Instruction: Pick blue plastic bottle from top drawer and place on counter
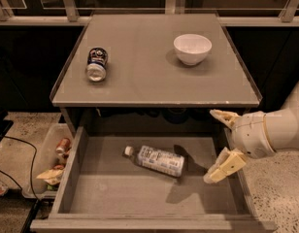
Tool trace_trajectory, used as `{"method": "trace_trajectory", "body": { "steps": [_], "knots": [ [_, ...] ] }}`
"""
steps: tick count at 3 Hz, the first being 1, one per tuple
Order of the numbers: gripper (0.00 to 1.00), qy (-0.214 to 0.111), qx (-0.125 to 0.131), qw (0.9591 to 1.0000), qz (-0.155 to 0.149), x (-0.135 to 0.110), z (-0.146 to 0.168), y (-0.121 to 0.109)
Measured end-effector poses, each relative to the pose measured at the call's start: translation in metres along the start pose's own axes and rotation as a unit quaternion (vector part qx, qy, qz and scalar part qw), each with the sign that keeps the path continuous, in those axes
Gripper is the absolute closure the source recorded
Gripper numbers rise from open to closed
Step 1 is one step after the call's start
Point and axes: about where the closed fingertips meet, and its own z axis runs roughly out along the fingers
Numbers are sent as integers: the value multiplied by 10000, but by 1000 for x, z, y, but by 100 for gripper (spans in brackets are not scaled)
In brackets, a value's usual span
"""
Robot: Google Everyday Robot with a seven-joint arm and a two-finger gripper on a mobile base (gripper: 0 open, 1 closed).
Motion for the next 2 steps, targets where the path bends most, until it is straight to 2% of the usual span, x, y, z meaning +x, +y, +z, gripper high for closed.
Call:
{"method": "trace_trajectory", "body": {
  "steps": [1, 2],
  "knots": [
    [0, 12, -39, 9999, 92, 6, 17, 4],
    [0, -71, -111, 9994, 333, 27, 56, 10]
  ]
}}
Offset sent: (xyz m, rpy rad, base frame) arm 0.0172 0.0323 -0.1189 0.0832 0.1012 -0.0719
